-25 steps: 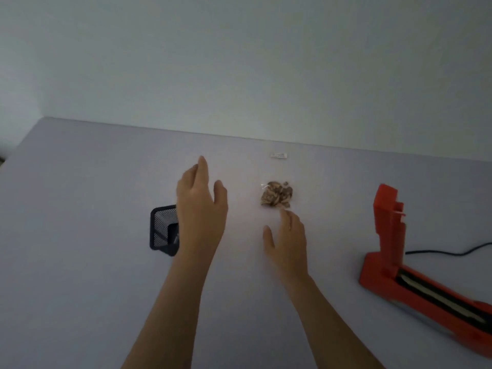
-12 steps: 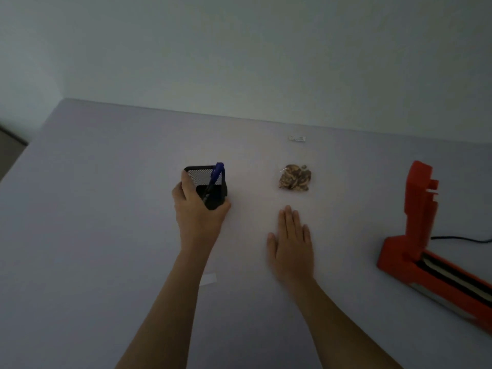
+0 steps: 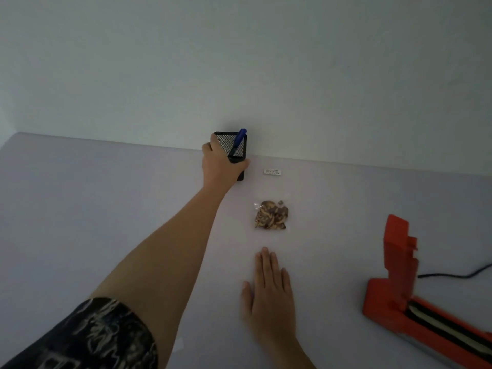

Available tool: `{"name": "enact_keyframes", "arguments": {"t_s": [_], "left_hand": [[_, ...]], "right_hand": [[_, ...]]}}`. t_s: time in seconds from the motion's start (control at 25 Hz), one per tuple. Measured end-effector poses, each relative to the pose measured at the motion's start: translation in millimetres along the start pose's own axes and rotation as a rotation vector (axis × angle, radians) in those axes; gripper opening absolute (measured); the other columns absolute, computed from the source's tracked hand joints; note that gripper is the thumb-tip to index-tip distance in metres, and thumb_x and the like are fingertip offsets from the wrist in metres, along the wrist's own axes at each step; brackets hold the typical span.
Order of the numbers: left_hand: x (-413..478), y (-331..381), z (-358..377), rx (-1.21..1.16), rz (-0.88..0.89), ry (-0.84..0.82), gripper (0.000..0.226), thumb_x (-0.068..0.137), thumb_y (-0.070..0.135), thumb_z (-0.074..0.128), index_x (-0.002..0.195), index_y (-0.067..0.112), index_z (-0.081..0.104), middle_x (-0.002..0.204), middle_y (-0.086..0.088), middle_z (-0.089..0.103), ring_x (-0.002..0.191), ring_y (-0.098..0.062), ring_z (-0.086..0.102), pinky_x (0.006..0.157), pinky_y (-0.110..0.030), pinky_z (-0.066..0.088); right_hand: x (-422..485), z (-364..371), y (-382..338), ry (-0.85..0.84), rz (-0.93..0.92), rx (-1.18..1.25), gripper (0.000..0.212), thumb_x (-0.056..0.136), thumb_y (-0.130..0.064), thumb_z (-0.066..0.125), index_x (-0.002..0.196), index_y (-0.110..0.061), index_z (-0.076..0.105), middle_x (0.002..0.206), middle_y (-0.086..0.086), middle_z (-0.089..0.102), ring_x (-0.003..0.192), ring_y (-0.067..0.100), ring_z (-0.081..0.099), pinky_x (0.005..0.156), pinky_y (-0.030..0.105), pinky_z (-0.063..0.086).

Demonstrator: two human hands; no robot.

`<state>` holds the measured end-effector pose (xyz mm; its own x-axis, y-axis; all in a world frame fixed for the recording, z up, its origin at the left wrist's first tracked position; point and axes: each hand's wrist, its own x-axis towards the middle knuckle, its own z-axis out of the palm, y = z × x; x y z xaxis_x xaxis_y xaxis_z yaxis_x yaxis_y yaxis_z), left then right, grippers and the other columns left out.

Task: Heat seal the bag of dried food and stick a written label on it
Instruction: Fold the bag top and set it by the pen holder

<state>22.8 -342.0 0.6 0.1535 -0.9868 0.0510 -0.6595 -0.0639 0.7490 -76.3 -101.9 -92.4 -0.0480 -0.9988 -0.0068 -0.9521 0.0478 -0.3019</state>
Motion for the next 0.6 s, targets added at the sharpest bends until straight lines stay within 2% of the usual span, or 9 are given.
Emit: {"name": "enact_keyframes", "arguments": {"t_s": [0.12, 0.28, 0.36, 0.44, 0.52, 0.6], "left_hand": [[11.4, -3.4, 14.6, 0.03, 0.014, -0.021, 0.102, 0.072, 0.037, 0.077, 0.145, 0.002, 0.014, 0.131, -0.02, 0.036, 0.112, -0.035, 0.046, 0.091, -0.041, 0.044], [22.0, -1.6, 21.9, 0.041, -0.009, -0.064, 0.108, 0.073, 0.038, 0.075, 0.147, 0.003, 0.005, 0.139, -0.021, 0.026, 0.121, -0.039, 0.039, 0.098, -0.042, 0.039], [19.9, 1.7, 18.7, 0.063, -0.027, -0.079, 0.117, 0.072, 0.048, 0.074, 0.148, 0.01, -0.007, 0.151, -0.022, 0.009, 0.135, -0.043, 0.02, 0.108, -0.048, 0.026], [8.1, 7.6, 4.4, 0.085, 0.003, -0.041, 0.118, 0.072, 0.059, 0.068, 0.147, 0.014, -0.012, 0.155, -0.019, -0.008, 0.141, -0.04, 0.001, 0.112, -0.051, 0.011], [-19.0, 6.1, -17.2, 0.043, 0.095, -0.004, 0.102, 0.08, 0.053, 0.064, 0.148, 0.011, 0.001, 0.156, -0.019, 0.001, 0.141, -0.037, 0.006, 0.113, -0.047, 0.012], [-63.5, -11.9, -41.8, 0.032, 0.233, -0.047, 0.075, 0.086, 0.036, 0.063, 0.143, 0.004, 0.027, 0.145, -0.021, 0.032, 0.131, -0.033, 0.033, 0.109, -0.037, 0.028]], "right_hand": [[-0.8, 1.9, 0.9, 0.006, 0.005, -0.017, 0.063, 0.084, -0.039, 0.039, 0.14, -0.009, 0.038, 0.149, 0.006, 0.036, 0.138, 0.016, 0.023, 0.11, 0.033, 0.015], [-0.1, 2.9, 1.4, 0.018, -0.007, -0.011, 0.063, 0.084, -0.039, 0.038, 0.14, -0.009, 0.038, 0.149, 0.006, 0.036, 0.138, 0.016, 0.022, 0.109, 0.034, 0.017], [-0.3, 2.2, 1.3, 0.035, -0.013, 0.005, 0.063, 0.085, -0.039, 0.038, 0.14, -0.008, 0.036, 0.149, 0.006, 0.035, 0.138, 0.016, 0.022, 0.111, 0.034, 0.015], [-0.3, 0.1, 0.5, 0.036, -0.017, -0.005, 0.063, 0.085, -0.038, 0.037, 0.14, -0.007, 0.035, 0.149, 0.007, 0.035, 0.138, 0.017, 0.022, 0.111, 0.035, 0.013], [0.1, -2.1, -0.5, 0.022, -0.014, -0.022, 0.064, 0.085, -0.038, 0.035, 0.141, -0.007, 0.033, 0.15, 0.008, 0.034, 0.139, 0.019, 0.024, 0.111, 0.036, 0.014], [-1.8, -3.1, -1.8, -0.012, -0.006, -0.029, 0.065, 0.087, -0.039, 0.03, 0.143, -0.007, 0.029, 0.152, 0.009, 0.029, 0.141, 0.021, 0.023, 0.113, 0.038, 0.014]]}}
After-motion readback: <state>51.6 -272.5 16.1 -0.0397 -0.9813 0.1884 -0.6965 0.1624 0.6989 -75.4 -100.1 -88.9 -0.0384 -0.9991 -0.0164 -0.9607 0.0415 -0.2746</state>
